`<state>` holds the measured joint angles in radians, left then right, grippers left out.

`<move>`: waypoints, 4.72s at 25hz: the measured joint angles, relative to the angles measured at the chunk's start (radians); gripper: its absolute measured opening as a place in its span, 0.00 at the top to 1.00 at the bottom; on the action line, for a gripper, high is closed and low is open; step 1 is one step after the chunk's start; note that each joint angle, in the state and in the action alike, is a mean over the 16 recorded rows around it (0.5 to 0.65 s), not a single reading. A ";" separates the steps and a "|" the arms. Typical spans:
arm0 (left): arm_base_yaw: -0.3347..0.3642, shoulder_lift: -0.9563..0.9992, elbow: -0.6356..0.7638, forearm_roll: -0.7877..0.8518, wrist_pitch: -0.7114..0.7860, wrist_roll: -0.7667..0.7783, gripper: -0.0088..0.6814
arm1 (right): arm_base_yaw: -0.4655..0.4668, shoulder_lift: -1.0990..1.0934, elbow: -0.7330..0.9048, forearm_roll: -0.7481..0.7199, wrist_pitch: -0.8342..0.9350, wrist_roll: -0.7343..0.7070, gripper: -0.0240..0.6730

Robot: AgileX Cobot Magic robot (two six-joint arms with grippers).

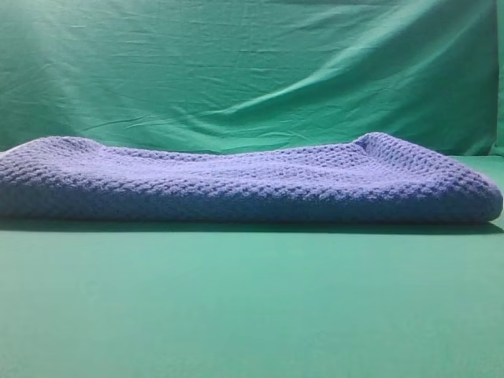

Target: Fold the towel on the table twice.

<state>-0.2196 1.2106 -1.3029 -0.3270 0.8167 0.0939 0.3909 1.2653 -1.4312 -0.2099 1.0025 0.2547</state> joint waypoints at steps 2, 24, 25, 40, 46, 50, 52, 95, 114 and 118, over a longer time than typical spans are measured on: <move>0.000 -0.089 0.043 -0.005 -0.003 0.021 0.99 | 0.000 -0.086 0.037 0.005 -0.008 -0.016 0.96; 0.000 -1.048 0.687 -0.077 -0.158 0.129 0.99 | 0.000 -0.889 0.693 0.031 -0.355 -0.104 0.97; 0.000 -1.077 0.705 -0.078 -0.160 0.124 0.99 | 0.000 -0.913 0.708 0.036 -0.361 -0.110 0.97; 0.000 -1.225 0.797 -0.010 -0.097 0.050 0.99 | 0.000 -1.231 0.897 0.173 -0.362 -0.231 0.97; 0.000 -1.225 0.826 0.037 -0.127 0.045 0.99 | 0.000 -1.278 0.995 0.192 -0.402 -0.241 0.97; 0.000 -1.225 0.887 0.051 -0.197 0.043 0.99 | 0.000 -1.280 1.073 0.194 -0.475 -0.242 0.97; 0.000 -1.226 0.928 0.053 -0.246 0.043 0.99 | 0.000 -1.280 1.116 0.194 -0.524 -0.243 0.97; 0.000 -1.226 1.317 0.157 -0.478 0.044 0.99 | 0.000 -1.280 1.457 0.175 -0.691 -0.259 0.97; 0.024 -1.226 1.317 0.157 -0.476 0.045 0.99 | -0.012 -1.280 1.457 0.171 -0.626 -0.258 0.97; 0.065 -1.226 1.317 0.157 -0.476 0.045 0.99 | -0.052 -1.280 1.457 0.171 -0.625 -0.258 0.97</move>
<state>-0.1545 -0.0156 0.0145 -0.1700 0.3402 0.1392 0.3389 -0.0144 0.0262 -0.0386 0.3774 -0.0038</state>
